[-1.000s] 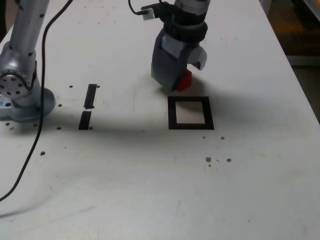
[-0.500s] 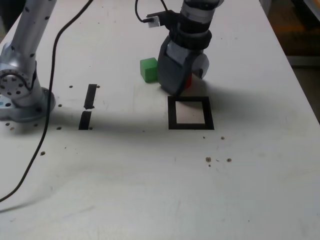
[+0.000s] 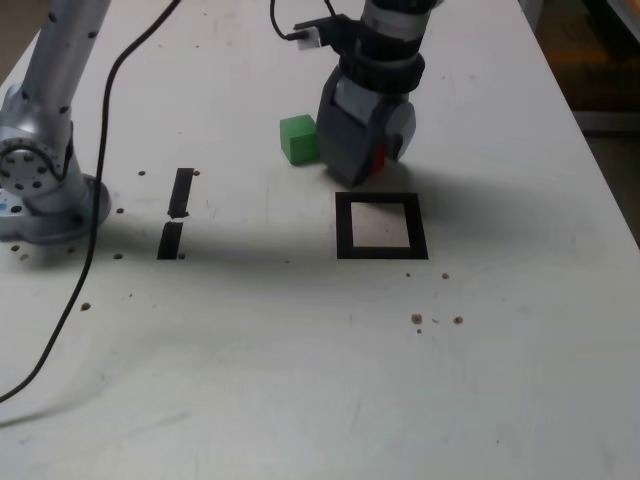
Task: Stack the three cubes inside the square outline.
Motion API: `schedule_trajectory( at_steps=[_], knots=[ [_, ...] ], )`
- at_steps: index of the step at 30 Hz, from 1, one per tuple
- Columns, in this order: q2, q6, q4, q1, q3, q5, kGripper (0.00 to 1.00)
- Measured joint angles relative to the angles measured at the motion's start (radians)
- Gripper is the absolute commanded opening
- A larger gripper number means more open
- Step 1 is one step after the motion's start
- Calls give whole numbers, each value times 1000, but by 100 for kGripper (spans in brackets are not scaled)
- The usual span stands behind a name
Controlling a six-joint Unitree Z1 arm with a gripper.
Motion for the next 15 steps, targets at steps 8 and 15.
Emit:
schedule_trajectory(
  at_steps=[8, 15],
  knots=[
    [-12, 86, 6, 0, -38, -10, 22],
    [-59, 306, 33, -69, -71, -49, 21]
  ],
)
